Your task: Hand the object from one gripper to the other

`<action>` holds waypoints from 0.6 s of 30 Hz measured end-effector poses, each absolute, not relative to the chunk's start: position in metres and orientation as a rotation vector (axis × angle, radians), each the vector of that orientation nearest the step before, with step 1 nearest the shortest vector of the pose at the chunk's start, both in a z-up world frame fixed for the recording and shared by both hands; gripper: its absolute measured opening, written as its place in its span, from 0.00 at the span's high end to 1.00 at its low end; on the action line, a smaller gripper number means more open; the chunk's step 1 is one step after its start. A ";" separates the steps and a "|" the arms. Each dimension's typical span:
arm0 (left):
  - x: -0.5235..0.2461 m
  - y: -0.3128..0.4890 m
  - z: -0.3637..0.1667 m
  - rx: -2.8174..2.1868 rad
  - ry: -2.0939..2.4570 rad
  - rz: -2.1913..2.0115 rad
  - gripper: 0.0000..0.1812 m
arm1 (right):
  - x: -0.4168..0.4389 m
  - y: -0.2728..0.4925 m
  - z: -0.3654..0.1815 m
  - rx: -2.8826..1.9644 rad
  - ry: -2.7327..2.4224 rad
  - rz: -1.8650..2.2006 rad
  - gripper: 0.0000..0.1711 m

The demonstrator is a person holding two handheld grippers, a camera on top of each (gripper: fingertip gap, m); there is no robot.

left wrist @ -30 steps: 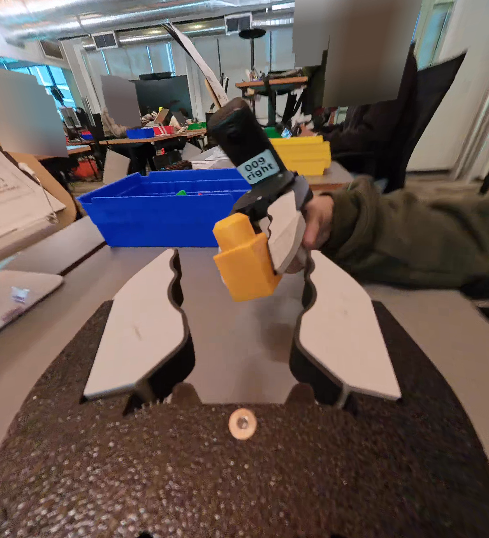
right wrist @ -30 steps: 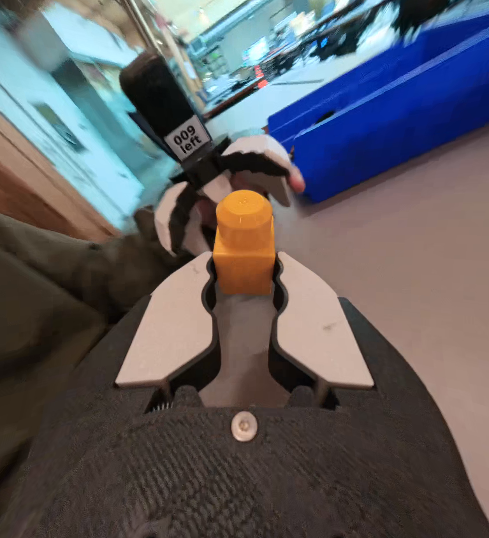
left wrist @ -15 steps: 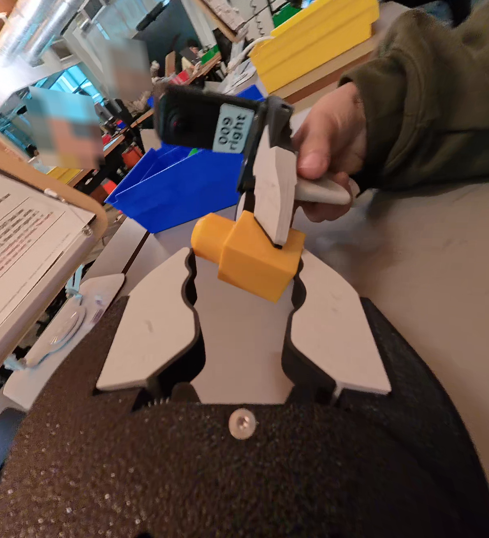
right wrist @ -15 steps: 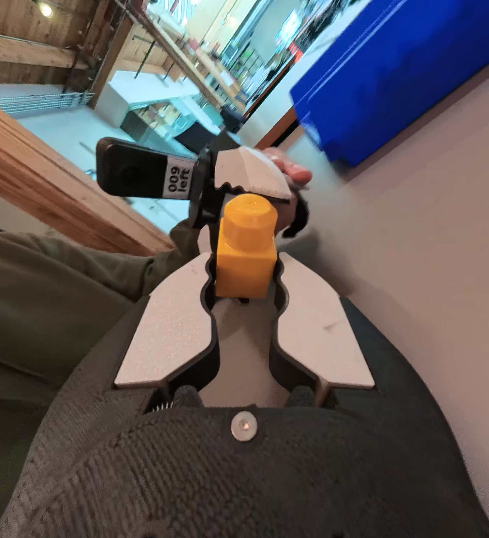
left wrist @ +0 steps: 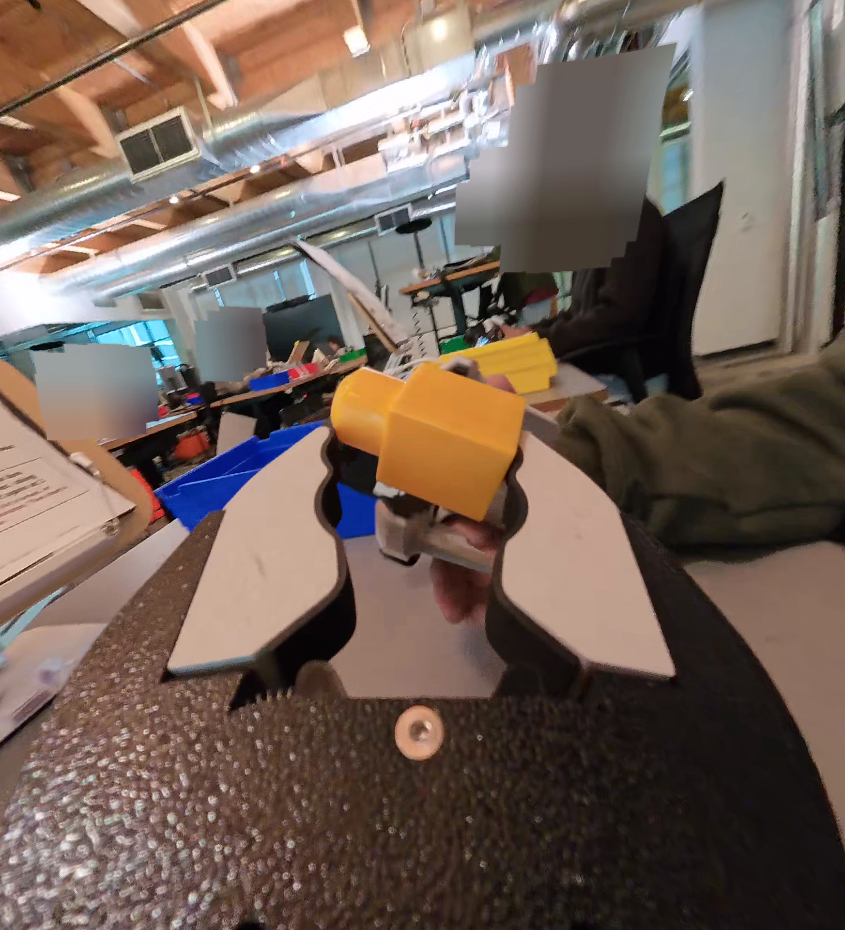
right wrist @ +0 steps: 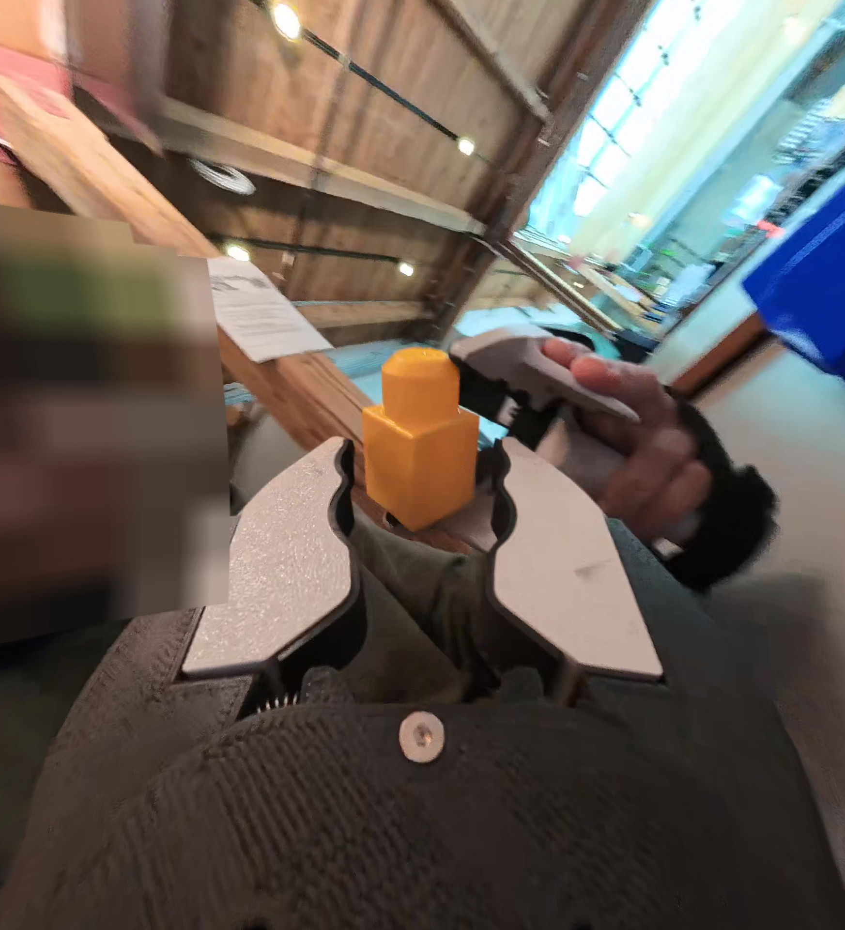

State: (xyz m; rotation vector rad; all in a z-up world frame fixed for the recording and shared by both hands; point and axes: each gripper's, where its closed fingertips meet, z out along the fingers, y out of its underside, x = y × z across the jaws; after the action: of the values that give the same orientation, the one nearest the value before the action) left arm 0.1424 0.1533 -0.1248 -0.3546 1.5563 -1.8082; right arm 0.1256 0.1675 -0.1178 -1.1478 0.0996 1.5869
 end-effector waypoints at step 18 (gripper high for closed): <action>0.167 0.174 -0.145 -0.720 1.621 -1.780 0.64 | 0.222 0.180 -0.149 -1.455 0.229 0.421 0.78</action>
State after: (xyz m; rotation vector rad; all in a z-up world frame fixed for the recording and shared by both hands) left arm 0.1669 0.1740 -0.1449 -0.7202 1.6209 -1.7803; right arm 0.2216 0.1798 -0.1488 -1.4545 0.2290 0.4206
